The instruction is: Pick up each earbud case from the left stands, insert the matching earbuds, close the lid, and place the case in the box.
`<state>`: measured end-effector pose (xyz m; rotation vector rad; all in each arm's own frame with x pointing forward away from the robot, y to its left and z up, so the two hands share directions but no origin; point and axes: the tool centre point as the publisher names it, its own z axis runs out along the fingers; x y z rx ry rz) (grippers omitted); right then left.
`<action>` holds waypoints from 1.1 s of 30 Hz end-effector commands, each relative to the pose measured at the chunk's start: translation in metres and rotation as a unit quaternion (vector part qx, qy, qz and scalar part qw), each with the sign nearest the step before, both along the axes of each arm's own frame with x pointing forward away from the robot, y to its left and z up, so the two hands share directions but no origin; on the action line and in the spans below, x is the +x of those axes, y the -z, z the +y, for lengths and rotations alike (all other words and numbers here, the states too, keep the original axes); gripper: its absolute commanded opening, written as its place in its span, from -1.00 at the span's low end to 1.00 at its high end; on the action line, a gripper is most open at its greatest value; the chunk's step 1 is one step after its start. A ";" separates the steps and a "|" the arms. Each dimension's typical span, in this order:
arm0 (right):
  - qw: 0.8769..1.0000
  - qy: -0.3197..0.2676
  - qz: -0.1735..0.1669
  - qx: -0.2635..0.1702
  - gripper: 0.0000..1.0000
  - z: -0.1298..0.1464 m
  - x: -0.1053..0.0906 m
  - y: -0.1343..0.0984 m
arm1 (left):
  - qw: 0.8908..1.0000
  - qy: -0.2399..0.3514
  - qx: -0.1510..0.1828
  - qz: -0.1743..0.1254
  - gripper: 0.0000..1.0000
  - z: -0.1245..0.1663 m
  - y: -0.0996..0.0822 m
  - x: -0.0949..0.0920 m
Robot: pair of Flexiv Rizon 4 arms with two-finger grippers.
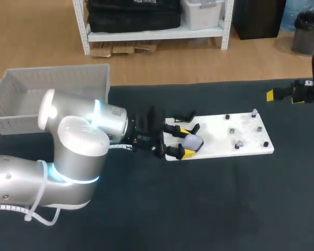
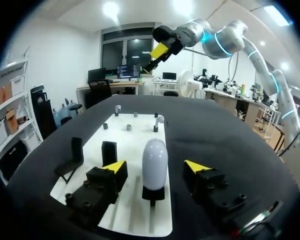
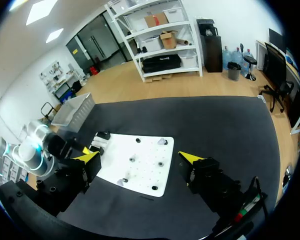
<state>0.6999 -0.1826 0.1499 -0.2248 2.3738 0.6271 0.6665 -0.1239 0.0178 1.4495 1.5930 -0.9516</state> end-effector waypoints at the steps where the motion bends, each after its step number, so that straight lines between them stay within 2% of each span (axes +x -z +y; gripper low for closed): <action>1: 1.000 -0.001 0.000 0.001 1.00 -0.001 0.000 0.001 | 1.000 0.007 -0.005 -0.001 0.36 -0.003 0.005 0.005; 7: 1.000 -0.001 0.000 0.001 1.00 -0.001 0.000 0.001 | 1.000 0.011 -0.003 0.001 0.21 -0.004 0.006 0.005; 12: 1.000 -0.001 0.000 0.001 1.00 -0.001 0.000 0.001 | 1.000 0.012 -0.006 0.003 0.00 -0.003 0.007 0.004; 20: 1.000 -0.001 0.000 0.001 1.00 -0.001 0.000 0.001 | 1.000 0.014 -0.011 0.006 -0.07 -0.003 0.008 0.004; 21: 1.000 -0.001 0.000 0.001 1.00 -0.001 0.000 0.001 | 1.000 0.015 -0.010 0.006 -0.12 -0.003 0.008 0.004; 24: 1.000 -0.001 0.000 0.001 1.00 -0.001 0.000 0.001 | 1.000 0.017 -0.011 0.007 -0.52 -0.003 0.009 0.003; 29: 1.000 -0.001 0.000 0.001 1.00 -0.001 0.000 0.001 | 1.000 0.022 -0.013 0.008 -0.94 -0.003 0.009 0.003; 30: 1.000 -0.001 0.000 0.001 1.00 -0.001 0.000 0.001 | 1.000 0.023 -0.013 0.008 -1.00 -0.003 0.009 0.003; 33: 1.000 -0.001 0.000 0.001 1.00 -0.001 0.000 0.001 | 1.000 0.026 -0.014 0.008 -1.00 -0.002 0.007 0.002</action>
